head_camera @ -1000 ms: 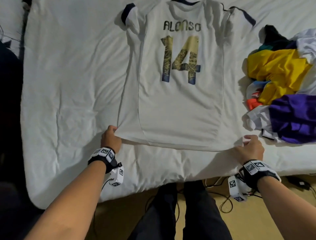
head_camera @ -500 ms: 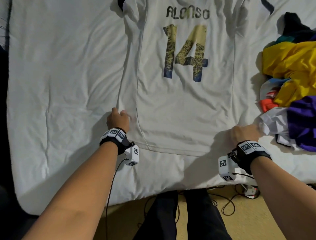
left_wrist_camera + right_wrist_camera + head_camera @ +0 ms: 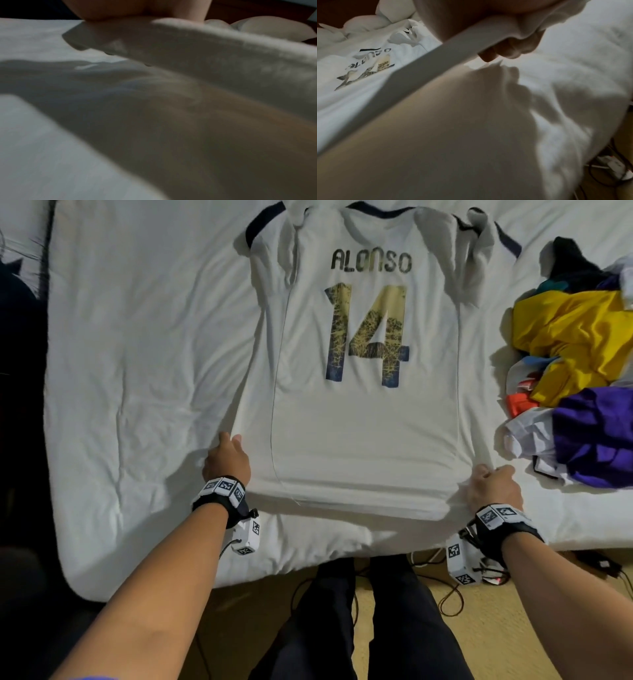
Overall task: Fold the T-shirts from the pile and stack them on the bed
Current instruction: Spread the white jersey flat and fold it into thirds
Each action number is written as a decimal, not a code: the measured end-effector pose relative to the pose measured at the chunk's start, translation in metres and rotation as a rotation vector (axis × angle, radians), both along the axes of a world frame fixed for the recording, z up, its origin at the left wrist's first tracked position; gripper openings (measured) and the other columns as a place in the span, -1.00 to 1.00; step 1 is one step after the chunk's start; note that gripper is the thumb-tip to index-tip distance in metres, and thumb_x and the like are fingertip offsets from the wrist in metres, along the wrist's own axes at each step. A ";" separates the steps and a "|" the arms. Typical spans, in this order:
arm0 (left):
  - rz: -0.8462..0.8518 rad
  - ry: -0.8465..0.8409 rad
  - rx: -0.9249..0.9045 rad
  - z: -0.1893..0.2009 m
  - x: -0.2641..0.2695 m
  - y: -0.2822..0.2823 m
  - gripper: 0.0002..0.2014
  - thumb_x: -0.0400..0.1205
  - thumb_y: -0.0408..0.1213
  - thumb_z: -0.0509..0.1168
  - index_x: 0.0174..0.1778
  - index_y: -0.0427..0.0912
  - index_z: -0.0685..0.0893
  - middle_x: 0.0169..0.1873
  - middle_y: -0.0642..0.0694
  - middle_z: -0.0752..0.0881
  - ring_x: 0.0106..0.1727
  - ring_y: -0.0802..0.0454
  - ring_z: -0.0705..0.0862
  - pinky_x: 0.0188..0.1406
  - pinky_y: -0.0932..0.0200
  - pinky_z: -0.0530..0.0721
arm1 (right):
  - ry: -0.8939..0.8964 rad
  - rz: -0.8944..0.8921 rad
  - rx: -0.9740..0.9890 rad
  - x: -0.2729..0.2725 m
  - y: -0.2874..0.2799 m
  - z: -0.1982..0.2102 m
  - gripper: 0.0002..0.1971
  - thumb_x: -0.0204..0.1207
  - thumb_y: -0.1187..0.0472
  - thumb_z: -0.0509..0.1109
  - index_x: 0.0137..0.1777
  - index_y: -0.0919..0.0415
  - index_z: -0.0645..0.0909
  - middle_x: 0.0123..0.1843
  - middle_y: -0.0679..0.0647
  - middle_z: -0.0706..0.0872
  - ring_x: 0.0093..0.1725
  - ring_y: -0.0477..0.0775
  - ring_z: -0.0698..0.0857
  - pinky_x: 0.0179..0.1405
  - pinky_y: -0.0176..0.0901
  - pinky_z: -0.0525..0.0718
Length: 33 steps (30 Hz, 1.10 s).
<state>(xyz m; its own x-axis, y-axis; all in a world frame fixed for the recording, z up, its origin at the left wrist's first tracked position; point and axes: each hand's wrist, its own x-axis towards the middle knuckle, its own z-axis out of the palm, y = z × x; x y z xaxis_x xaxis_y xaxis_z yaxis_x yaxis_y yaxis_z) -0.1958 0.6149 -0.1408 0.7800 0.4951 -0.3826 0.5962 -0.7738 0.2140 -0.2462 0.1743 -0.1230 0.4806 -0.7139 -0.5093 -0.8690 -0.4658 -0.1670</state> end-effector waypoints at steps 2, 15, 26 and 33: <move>0.000 0.014 0.016 -0.003 -0.017 0.003 -0.61 0.87 0.00 -0.05 0.27 -0.23 0.51 0.12 -0.45 0.73 0.18 -0.47 0.68 0.05 -0.22 0.57 | -0.002 0.027 -0.024 -0.018 0.003 -0.003 -0.63 0.75 0.04 0.06 0.27 0.39 0.37 0.20 0.59 0.64 0.17 0.58 0.64 -0.05 0.19 0.42; -0.130 0.097 0.253 0.000 -0.030 -0.026 -0.49 0.74 -0.07 0.21 0.56 -0.26 0.42 0.60 -0.46 0.33 0.62 -0.46 0.28 0.45 -0.42 0.37 | -0.162 0.406 -0.201 -0.029 0.043 -0.013 -0.34 0.74 -0.17 0.05 0.69 0.25 0.16 0.74 0.33 0.19 0.74 0.33 0.11 0.66 0.34 0.08; -0.903 0.090 0.113 -0.060 -0.032 -0.098 -0.33 0.78 0.30 -0.30 0.79 0.17 -0.31 0.77 -0.12 -0.35 0.79 -0.19 -0.32 0.73 -0.40 -0.17 | -0.016 1.063 -0.036 -0.016 0.089 -0.059 -0.33 0.74 -0.34 -0.24 0.79 -0.14 -0.20 0.83 0.05 -0.25 0.79 0.22 -0.28 0.75 0.24 -0.26; -0.459 0.192 0.221 -0.053 -0.007 -0.007 -0.23 0.72 0.38 -0.34 0.81 0.06 -0.20 0.79 -0.20 -0.27 0.80 -0.25 -0.24 0.69 -0.48 -0.21 | 0.094 0.548 -0.073 0.008 0.024 -0.062 -0.15 0.63 -0.39 -0.35 0.81 0.10 -0.25 0.80 0.27 -0.30 0.78 0.27 -0.32 0.72 0.34 -0.31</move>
<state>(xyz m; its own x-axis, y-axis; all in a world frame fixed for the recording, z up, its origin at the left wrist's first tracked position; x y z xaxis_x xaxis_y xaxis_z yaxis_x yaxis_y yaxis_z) -0.2024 0.6081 -0.1942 0.8615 0.2047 -0.4646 0.1983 -0.9781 -0.0631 -0.2387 0.1981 -0.1851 0.7459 -0.4076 -0.5267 -0.5063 -0.8608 -0.0509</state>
